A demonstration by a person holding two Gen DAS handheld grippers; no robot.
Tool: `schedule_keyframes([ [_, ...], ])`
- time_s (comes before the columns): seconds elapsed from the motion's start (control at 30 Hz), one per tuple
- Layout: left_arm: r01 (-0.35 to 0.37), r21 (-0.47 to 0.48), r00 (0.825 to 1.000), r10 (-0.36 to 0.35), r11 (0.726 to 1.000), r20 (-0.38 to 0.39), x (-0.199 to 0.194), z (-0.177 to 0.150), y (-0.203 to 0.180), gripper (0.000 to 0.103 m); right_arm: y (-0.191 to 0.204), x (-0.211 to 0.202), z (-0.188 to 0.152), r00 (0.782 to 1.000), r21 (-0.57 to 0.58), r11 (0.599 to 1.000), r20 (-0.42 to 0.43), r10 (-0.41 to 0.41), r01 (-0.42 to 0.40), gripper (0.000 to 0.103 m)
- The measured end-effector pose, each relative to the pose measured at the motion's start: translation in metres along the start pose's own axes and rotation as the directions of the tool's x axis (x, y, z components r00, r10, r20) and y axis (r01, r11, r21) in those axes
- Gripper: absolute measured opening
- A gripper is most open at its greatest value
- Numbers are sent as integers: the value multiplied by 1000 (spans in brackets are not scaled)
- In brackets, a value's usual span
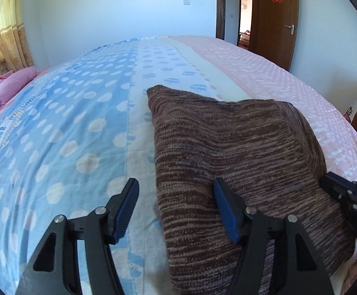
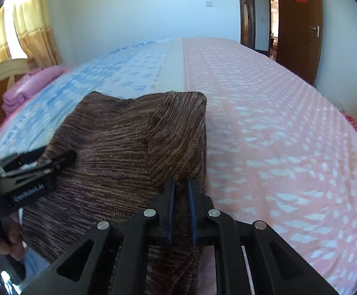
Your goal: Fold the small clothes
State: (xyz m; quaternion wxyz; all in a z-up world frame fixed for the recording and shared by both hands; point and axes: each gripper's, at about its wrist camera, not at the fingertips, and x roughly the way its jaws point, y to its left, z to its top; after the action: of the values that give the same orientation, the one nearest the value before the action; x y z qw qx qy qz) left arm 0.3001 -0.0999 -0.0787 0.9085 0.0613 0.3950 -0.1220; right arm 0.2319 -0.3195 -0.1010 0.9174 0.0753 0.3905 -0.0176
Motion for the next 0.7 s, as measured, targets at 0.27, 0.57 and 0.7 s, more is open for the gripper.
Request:
schedule_keyframes([
  [0.27,-26,-18,1000,25,1000,-11,5,-2,1,82,-7,2,0,999,46,998,1,38,-38,10],
  [0.57,-74,-22,997,73,997,-9,8,-3,1,93,-2,-15,52,996,-38,999,88,-26,29,13],
  [0.7,-114,-3,993,114,993,0,7,-4,-3,97,-6,36,79,999,-33,999,-28,31,-31,13],
])
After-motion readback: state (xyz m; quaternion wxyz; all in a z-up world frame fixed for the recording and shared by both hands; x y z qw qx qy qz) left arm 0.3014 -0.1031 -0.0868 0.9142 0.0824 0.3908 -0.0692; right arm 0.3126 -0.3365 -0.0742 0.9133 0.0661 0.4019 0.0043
